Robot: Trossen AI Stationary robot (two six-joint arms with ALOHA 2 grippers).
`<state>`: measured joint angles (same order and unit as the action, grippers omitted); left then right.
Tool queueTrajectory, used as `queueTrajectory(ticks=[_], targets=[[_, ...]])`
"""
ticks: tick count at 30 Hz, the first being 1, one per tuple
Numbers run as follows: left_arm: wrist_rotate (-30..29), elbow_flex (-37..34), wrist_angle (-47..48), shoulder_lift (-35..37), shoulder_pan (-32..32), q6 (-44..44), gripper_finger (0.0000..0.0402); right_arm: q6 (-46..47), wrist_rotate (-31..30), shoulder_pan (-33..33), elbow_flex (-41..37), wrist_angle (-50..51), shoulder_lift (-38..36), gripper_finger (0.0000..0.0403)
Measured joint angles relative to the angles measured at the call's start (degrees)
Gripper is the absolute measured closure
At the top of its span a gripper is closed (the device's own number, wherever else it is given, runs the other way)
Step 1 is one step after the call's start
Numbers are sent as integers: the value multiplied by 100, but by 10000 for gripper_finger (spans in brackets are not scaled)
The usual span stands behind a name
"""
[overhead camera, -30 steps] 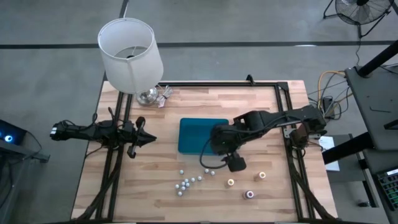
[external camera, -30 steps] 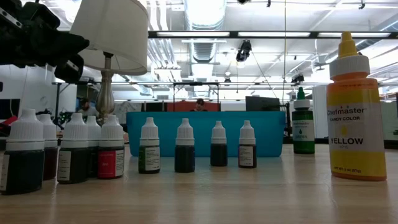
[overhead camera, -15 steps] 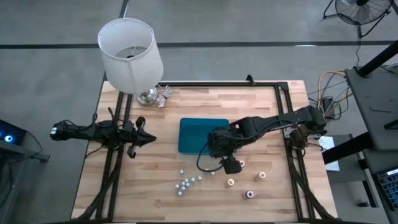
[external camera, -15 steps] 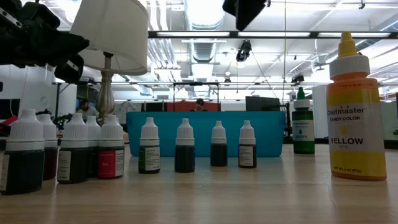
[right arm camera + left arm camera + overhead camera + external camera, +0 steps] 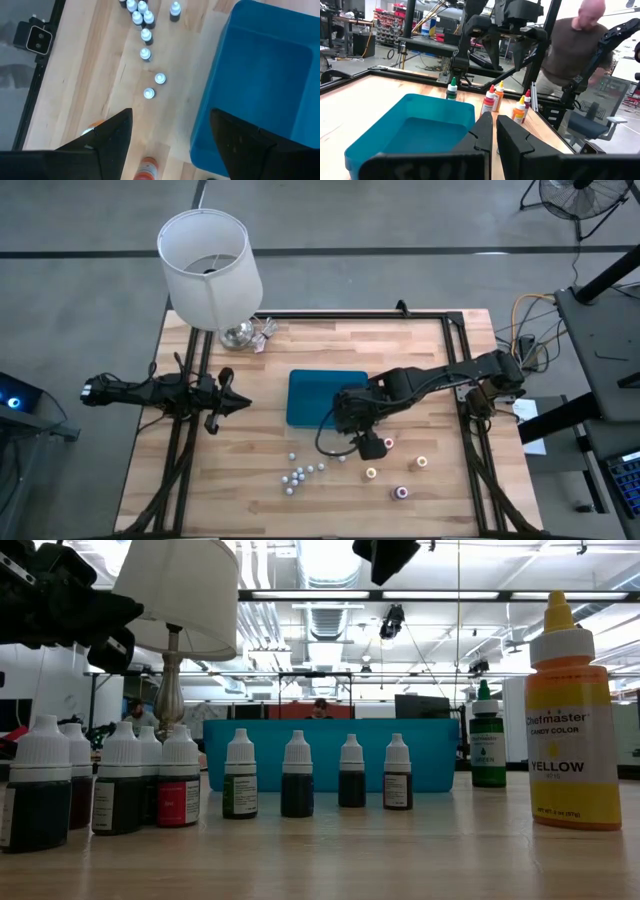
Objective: Pick & Place food coloring
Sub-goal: Put the right small red food coloring bottle into the blue bin
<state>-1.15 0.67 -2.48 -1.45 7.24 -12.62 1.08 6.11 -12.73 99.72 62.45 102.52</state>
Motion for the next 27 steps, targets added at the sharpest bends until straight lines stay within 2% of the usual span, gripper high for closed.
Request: queueTrajectory(ticks=[19, 27], targets=[[0, 0, 2, 0, 0, 0, 402, -130, -4, -2, -264, -130, 4, 143], [0, 0, 2, 0, -2, 0, 402, -151, -6, 0, -516, -519, 9, 141]])
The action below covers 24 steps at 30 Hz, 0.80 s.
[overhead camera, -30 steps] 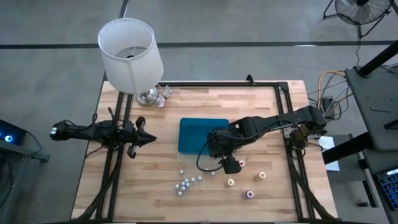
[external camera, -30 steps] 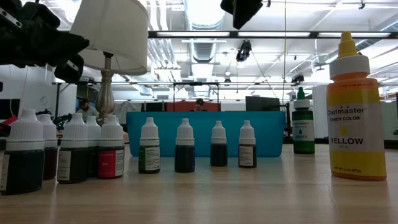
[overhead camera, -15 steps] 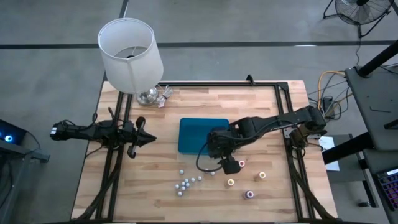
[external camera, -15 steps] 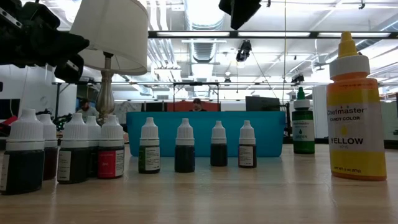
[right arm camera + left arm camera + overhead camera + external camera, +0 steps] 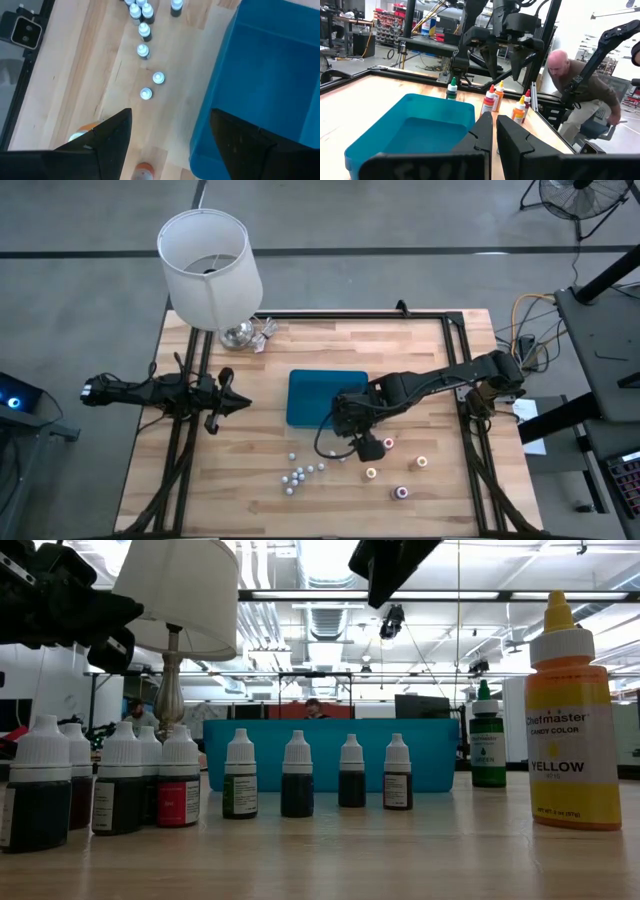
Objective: Pick & Place food coloring
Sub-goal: Put the right small red food coloring bottle into the blue bin
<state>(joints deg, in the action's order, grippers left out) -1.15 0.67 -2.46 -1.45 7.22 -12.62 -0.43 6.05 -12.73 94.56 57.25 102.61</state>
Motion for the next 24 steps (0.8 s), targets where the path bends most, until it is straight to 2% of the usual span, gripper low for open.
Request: queueTrajectory(ticks=[6, 24], targets=[[0, 0, -2, 0, 2, 2, 402, 32, 3, 0, -235, -282, 0, 137], [0, 0, -1, 0, 1, 0, 402, 90, 10, 0, -242, -368, 0, 141]])
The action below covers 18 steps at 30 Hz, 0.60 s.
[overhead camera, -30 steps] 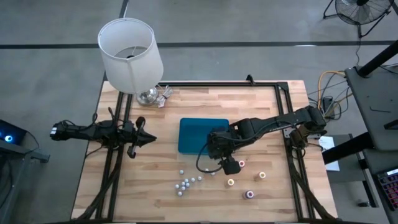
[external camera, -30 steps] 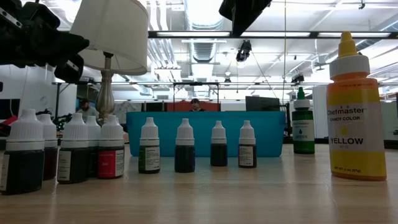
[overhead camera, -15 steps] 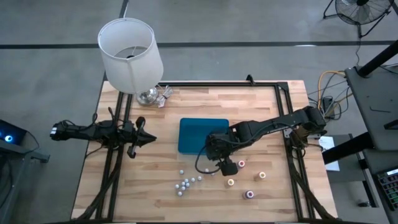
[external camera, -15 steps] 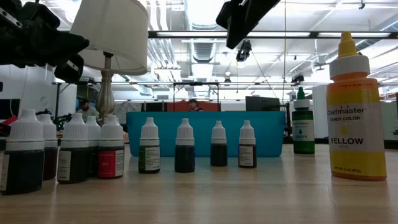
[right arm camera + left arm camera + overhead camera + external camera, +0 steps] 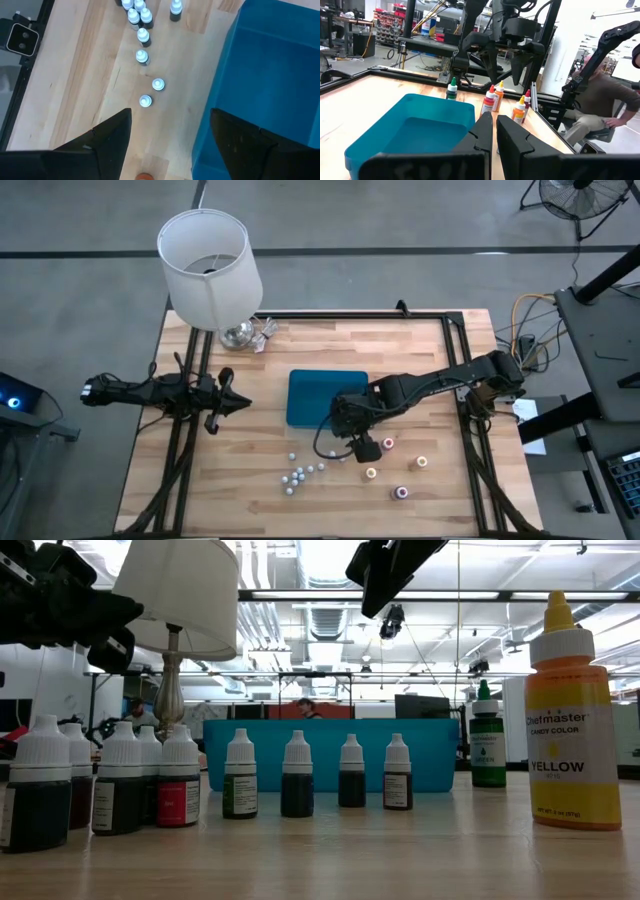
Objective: Pick & Place food coloring
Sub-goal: Put the right small red food coloring bottle into the blue bin
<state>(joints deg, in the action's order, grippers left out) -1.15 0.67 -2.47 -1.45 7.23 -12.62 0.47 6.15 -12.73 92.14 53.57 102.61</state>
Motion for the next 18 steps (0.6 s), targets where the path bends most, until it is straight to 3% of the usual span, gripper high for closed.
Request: queueTrajectory(ticks=[18], targets=[[0, -2, 10, -13, 1, 2, 402, 93, 35, -52, -131, -178, 431, 145]])
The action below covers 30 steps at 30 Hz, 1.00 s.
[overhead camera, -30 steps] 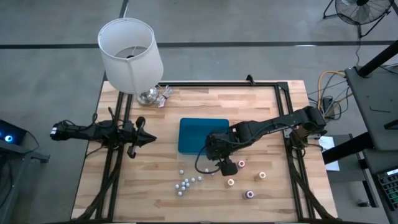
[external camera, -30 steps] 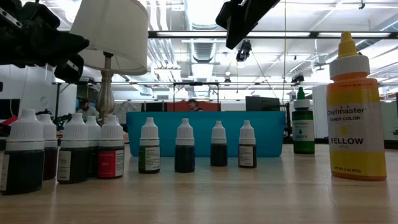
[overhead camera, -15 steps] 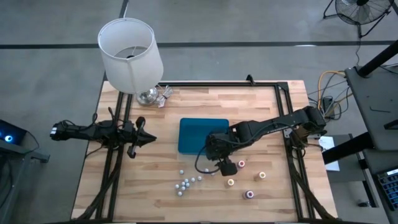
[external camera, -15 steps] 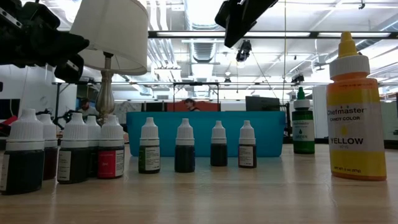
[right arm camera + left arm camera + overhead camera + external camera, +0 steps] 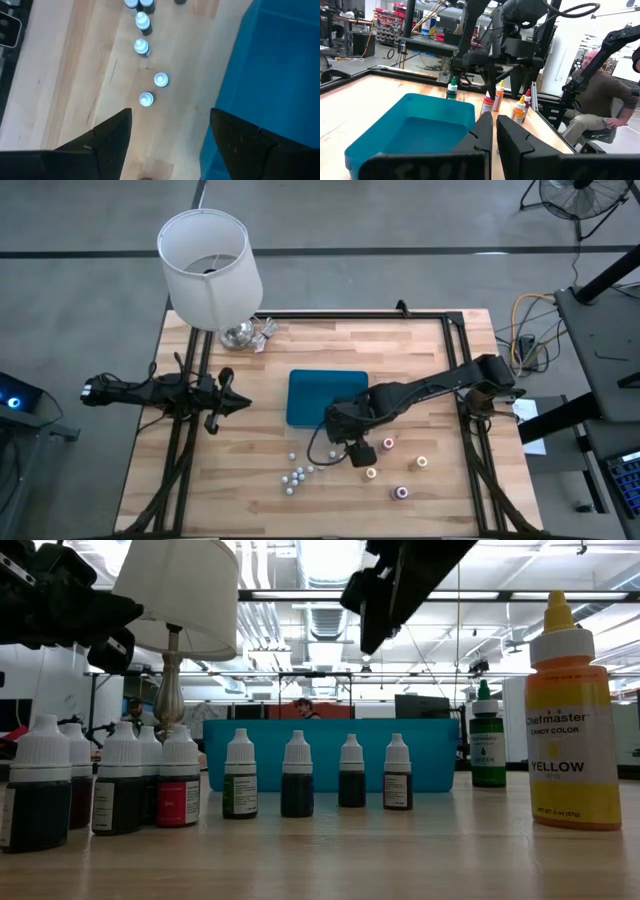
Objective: Pick & Place food coloring
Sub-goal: Put the right small red food coloring bottle into the blue bin
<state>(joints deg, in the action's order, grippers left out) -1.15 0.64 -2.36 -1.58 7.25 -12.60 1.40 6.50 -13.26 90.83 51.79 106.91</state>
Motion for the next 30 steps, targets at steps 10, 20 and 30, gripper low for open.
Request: queueTrajectory(ticks=[10, 20, 30], targets=[[0, 0, 6, -7, -2, 0, 402, 14, 2, -189, 9, -57, 266, 136], [0, 0, 45, -8, -1, 0, 402, 14, 0, -452, 57, -193, 432, 141], [0, 0, 85, -7, -1, -1, 402, 152, 0, -459, 57, -283, 435, 139]])
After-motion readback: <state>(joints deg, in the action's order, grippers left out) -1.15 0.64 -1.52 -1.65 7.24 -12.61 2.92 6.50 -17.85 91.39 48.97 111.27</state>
